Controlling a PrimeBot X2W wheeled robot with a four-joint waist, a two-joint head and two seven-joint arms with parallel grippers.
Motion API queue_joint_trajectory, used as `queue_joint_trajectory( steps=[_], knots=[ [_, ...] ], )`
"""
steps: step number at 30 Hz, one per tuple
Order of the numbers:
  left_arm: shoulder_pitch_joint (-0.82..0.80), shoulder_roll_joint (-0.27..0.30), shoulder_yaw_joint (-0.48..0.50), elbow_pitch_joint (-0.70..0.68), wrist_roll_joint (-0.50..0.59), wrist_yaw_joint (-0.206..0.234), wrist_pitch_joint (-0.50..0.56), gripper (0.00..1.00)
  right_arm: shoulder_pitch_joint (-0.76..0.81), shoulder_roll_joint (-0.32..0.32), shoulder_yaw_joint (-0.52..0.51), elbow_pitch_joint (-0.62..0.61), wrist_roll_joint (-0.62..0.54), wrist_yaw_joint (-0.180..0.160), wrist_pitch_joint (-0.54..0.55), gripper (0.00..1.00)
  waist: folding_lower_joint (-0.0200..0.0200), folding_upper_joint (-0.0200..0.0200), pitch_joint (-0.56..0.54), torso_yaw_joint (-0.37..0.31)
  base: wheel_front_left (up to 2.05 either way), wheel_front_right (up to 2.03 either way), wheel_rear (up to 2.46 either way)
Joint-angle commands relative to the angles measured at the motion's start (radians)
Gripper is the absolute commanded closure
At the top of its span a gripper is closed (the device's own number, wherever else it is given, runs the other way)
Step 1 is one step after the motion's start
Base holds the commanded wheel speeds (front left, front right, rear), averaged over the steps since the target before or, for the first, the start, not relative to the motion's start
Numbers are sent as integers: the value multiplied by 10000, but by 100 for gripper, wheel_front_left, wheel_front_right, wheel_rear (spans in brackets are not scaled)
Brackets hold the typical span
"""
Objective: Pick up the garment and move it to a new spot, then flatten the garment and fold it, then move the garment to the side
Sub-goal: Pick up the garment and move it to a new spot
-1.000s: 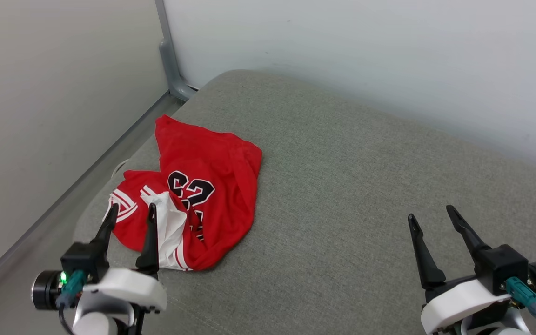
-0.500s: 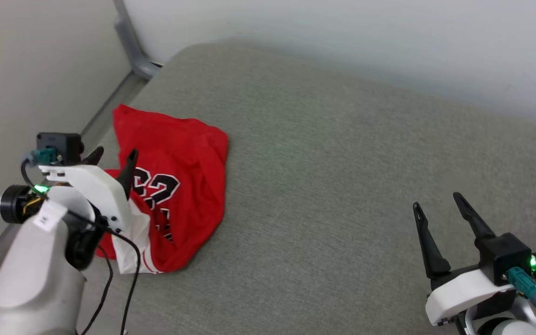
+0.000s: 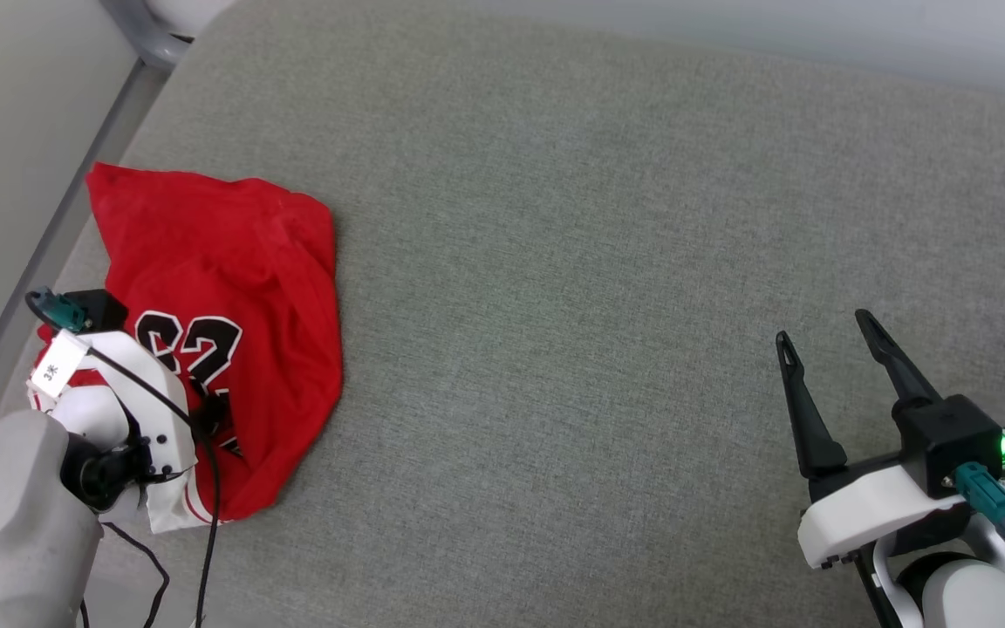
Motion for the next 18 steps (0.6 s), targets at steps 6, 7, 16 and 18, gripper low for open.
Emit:
queue_joint_trajectory(
  steps=[6,7,16,18],
  knots=[
    [-98,-493,-784,894,-863,-26,604,64,-381,-3,78,14,-88,-7,53,0,0,0,428,-110,0,0,0],
    [-149,-562,-873,926,-956,-28,496,100,-406,-3,98,32,-137,-7,40,0,0,0,432,-107,0,0,0],
    [-1181,-126,-1238,1309,-651,-25,-2134,100,-398,-3,86,250,-204,-7,-156,0,0,0,-31,-12,0,0,0],
    [-1386,-33,-1177,1514,-428,16,-3052,100,-315,-3,59,331,-141,-7,-242,0,0,0,-277,1,0,0,0]
  ],
)
